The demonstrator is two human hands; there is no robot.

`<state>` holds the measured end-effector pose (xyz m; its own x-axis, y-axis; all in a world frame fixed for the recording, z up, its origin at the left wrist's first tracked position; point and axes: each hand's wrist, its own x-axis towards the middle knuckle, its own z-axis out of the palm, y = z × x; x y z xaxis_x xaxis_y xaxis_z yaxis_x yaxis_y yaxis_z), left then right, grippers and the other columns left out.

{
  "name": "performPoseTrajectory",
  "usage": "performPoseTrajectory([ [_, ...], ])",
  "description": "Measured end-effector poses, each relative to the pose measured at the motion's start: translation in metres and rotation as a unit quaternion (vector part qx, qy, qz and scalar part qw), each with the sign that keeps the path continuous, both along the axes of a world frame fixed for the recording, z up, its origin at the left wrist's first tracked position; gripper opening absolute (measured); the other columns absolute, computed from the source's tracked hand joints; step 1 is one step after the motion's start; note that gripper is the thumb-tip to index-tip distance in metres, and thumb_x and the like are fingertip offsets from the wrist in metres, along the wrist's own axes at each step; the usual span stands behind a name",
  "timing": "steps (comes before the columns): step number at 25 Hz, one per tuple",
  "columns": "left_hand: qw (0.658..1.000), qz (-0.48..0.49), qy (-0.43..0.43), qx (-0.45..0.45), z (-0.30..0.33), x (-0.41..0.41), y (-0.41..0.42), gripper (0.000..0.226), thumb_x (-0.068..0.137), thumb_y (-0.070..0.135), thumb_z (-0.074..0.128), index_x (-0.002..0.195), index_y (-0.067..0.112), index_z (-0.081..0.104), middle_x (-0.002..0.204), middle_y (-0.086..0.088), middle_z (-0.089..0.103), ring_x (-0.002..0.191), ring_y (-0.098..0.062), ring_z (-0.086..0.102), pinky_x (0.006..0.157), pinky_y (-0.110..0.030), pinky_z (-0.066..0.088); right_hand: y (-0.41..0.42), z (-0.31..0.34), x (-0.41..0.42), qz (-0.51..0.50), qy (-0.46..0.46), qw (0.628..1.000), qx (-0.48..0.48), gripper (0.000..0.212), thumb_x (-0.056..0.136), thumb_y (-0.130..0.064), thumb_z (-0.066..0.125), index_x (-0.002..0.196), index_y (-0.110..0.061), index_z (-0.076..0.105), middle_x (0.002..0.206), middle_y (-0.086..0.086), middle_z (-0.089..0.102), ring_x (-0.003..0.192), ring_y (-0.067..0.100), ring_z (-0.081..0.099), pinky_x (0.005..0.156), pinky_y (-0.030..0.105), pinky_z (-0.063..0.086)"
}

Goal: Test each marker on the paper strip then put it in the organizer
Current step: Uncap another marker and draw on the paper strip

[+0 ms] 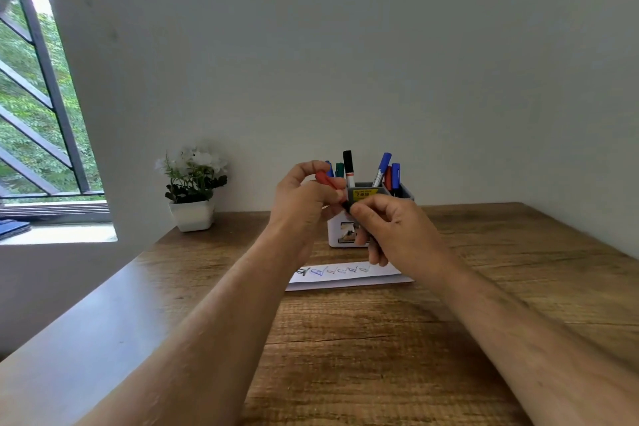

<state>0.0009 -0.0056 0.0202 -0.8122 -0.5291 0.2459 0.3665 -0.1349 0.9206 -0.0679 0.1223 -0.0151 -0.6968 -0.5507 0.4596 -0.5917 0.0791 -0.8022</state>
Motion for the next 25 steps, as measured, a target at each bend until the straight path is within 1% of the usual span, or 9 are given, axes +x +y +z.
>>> performPoseTrajectory([
  [3, 1.0, -0.024, 0.011, -0.004, -0.001, -0.001, -0.003, 0.03, 0.091, -0.012, 0.052, 0.105, 0.012, 0.063, 0.101, -0.011, 0.074, 0.091, -0.021, 0.068, 0.088, -0.037, 0.057, 0.0, -0.002, -0.002, 0.0, -0.011, 1.0, 0.001, 0.024, 0.097, -0.028, 0.058, 0.119, -0.023, 0.066, 0.072, 0.003, 0.067, 0.048, 0.01, 0.058, 0.048, 0.026, 0.052],
  [6, 0.999, -0.027, 0.003, -0.025, -0.004, -0.002, -0.002, 0.017, 0.091, 0.005, 0.062, 0.107, 0.009, 0.068, 0.108, -0.017, 0.072, 0.089, -0.021, 0.068, 0.08, -0.03, 0.059, 0.001, -0.002, -0.003, -0.022, -0.01, 1.0, 0.003, 0.02, 0.095, -0.023, 0.063, 0.115, -0.023, 0.066, 0.073, -0.001, 0.061, 0.048, 0.004, 0.056, 0.048, 0.022, 0.05],
  [10, 0.998, -0.018, -0.026, -0.049, -0.009, -0.004, 0.001, 0.012, 0.093, 0.01, 0.062, 0.099, 0.008, 0.071, 0.098, -0.015, 0.074, 0.087, -0.02, 0.072, 0.078, -0.029, 0.06, 0.002, -0.002, -0.004, -0.059, 0.053, 0.996, 0.035, 0.022, 0.095, -0.038, 0.059, 0.109, -0.026, 0.072, 0.083, -0.014, 0.066, 0.075, 0.0, 0.061, 0.062, 0.011, 0.041],
  [14, 0.999, -0.023, -0.028, -0.028, -0.008, -0.007, 0.001, 0.014, 0.093, 0.011, 0.062, 0.101, 0.004, 0.071, 0.097, -0.014, 0.075, 0.089, -0.022, 0.073, 0.079, -0.031, 0.06, 0.003, 0.001, -0.003, -0.087, 0.074, 0.993, 0.028, 0.031, 0.094, -0.046, 0.057, 0.099, -0.023, 0.077, 0.071, -0.018, 0.065, 0.067, -0.015, 0.058, 0.049, 0.004, 0.039],
  [20, 0.995, 0.053, 0.022, 0.075, 0.005, 0.003, -0.006, 0.022, 0.098, 0.003, 0.05, 0.113, 0.008, 0.065, 0.091, -0.01, 0.071, 0.081, -0.017, 0.067, 0.08, -0.029, 0.057, 0.006, 0.006, -0.004, -0.164, 0.094, 0.981, 0.05, 0.049, 0.09, -0.058, 0.052, 0.064, -0.02, 0.067, 0.056, -0.007, 0.06, 0.05, 0.005, 0.056, 0.05, 0.02, 0.039],
  [21, 0.994, 0.1, 0.0, 0.04, 0.006, 0.004, -0.014, 0.027, 0.098, 0.001, 0.044, 0.115, 0.01, 0.063, 0.09, -0.007, 0.067, 0.079, -0.016, 0.062, 0.075, -0.029, 0.055, 0.01, 0.006, -0.004, -0.169, 0.078, 0.981, 0.049, 0.049, 0.092, -0.057, 0.05, 0.065, -0.019, 0.067, 0.057, -0.008, 0.06, 0.052, 0.005, 0.056, 0.051, 0.021, 0.038],
  [22, 0.983, 0.155, -0.062, -0.073, 0.006, 0.005, -0.02, 0.028, 0.097, 0.003, 0.041, 0.115, 0.012, 0.061, 0.094, -0.006, 0.065, 0.08, -0.015, 0.058, 0.073, -0.03, 0.05, 0.014, 0.006, -0.006, -0.167, 0.056, 0.983, 0.046, 0.047, 0.094, -0.054, 0.049, 0.069, -0.019, 0.068, 0.061, -0.01, 0.06, 0.057, 0.004, 0.056, 0.052, 0.021, 0.036],
  [23, 0.941, 0.192, -0.149, -0.236, 0.004, 0.005, -0.024, 0.025, 0.097, 0.013, 0.042, 0.115, 0.014, 0.059, 0.102, -0.005, 0.064, 0.086, -0.015, 0.056, 0.075, -0.031, 0.047, 0.017, 0.005, -0.007, -0.155, 0.035, 0.986, 0.042, 0.043, 0.096, -0.05, 0.048, 0.075, -0.02, 0.071, 0.066, -0.012, 0.06, 0.062, 0.002, 0.056, 0.055, 0.02, 0.035],
  [25, 0.798, 0.144, -0.33, -0.483, -0.003, 0.005, -0.015, 0.043, 0.091, 0.052, 0.05, 0.114, 0.017, 0.06, 0.109, -0.001, 0.063, 0.095, -0.019, 0.056, 0.082, -0.034, 0.047, 0.02, 0.004, -0.008, -0.117, 0.005, 0.992, 0.038, 0.031, 0.1, -0.038, 0.049, 0.098, -0.019, 0.074, 0.071, -0.013, 0.06, 0.057, -0.002, 0.055, 0.055, 0.019, 0.035],
])
